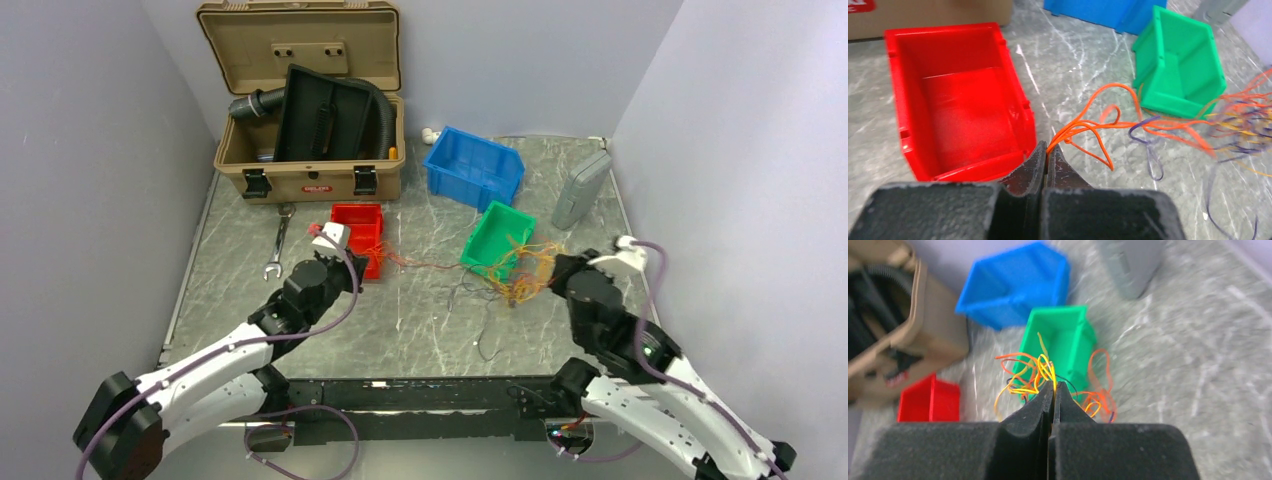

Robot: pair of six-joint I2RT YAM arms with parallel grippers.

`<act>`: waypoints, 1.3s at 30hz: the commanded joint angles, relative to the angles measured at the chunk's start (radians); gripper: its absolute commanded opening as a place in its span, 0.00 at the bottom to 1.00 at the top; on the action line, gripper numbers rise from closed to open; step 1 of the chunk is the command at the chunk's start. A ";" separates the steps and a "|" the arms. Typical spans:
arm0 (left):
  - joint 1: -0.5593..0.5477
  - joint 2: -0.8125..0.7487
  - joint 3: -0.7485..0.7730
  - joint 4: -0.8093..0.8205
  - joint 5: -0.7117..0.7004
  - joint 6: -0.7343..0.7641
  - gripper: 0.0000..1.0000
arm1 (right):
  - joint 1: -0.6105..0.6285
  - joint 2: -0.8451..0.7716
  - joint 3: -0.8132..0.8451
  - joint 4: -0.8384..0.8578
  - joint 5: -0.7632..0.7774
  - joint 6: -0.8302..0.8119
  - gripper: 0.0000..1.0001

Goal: Untangle the cables

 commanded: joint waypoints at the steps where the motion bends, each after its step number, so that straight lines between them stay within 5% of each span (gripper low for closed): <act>1: 0.003 -0.085 -0.029 -0.019 -0.165 -0.013 0.00 | -0.003 -0.090 0.107 -0.326 0.347 0.186 0.00; 7: 0.003 -0.079 -0.035 0.018 -0.112 0.009 0.00 | -0.003 -0.163 0.179 -0.201 0.297 -0.046 0.00; 13: 0.001 -0.063 -0.065 0.160 0.131 0.070 0.00 | -0.003 -0.104 0.277 -0.037 -0.073 -0.289 0.00; 20: 0.001 0.001 -0.043 0.224 0.324 0.093 0.00 | -0.003 0.039 0.404 -0.025 -0.345 -0.350 0.00; 26: 0.001 0.036 -0.006 0.224 0.412 0.100 0.00 | -0.004 0.047 0.291 -0.009 -0.439 -0.269 0.00; 39: 0.001 0.000 0.550 -0.608 0.119 -0.026 0.00 | -0.003 0.037 -0.049 0.157 -0.606 -0.115 0.00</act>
